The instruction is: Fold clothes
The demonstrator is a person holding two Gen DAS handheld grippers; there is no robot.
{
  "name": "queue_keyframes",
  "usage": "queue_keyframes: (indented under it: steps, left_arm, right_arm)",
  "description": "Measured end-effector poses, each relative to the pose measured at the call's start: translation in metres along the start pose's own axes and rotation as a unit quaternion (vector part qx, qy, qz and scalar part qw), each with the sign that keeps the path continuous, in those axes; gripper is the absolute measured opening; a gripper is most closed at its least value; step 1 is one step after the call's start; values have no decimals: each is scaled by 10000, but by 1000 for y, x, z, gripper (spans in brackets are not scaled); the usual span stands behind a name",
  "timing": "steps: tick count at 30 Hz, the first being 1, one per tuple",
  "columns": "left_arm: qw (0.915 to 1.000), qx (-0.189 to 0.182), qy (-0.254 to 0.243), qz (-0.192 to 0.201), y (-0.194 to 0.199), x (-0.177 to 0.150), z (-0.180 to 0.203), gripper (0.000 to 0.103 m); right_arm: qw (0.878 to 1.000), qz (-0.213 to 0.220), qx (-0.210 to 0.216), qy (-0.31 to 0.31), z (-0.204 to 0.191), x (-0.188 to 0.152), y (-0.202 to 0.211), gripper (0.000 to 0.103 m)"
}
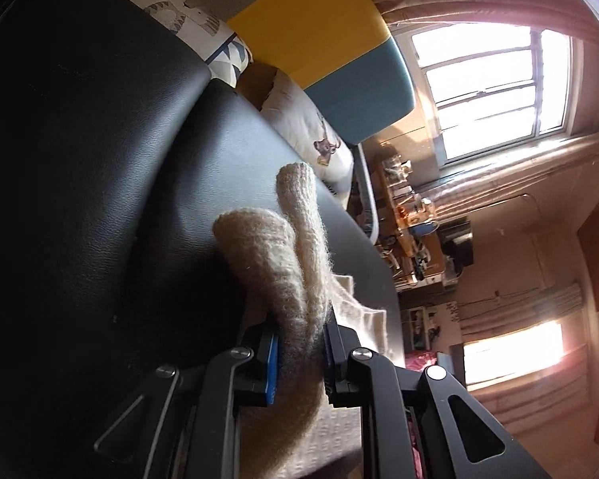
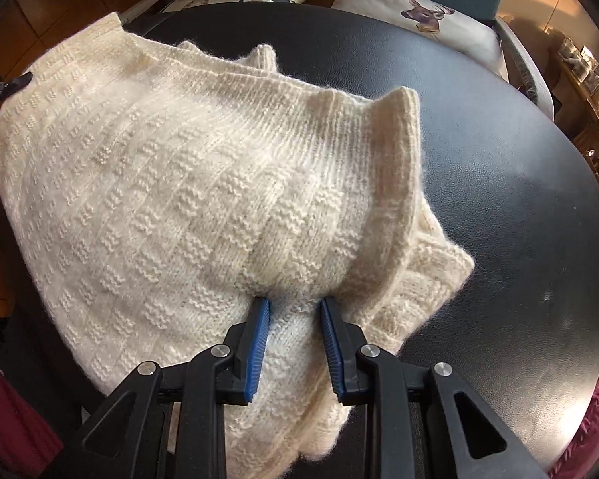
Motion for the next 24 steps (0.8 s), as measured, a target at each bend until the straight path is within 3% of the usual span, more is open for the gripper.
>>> queue_keyframes:
  steps: [4,10,18,24]
  left_arm:
    - [9985,-422,272,194,-4,3,32,17]
    - [9957,-729,462,333,-22,1,92,17]
    - [9976,-652,127,186,-69,-13,169,17]
    - [9989,-328,8,-320,-137,-46,192,17]
  right_arm:
    - [9998,9,79,-174,3,0,1,27]
    - [9988,42,250,-416,5,2,2,29]
    - [9962,319,540,-612,1,7,4,29]
    - [9877,635,1079,-940,7,6,6,29]
Point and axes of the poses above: each gripper's, at about its wrist camera, not at the fingertips, and y roughly against the way its jaws point, z to its right, x to its top, the point moved 6 cm from there along -y, roughly the way its jaws point, and after that the axes turned 4 degrees about -y, right-handed, at the moved point
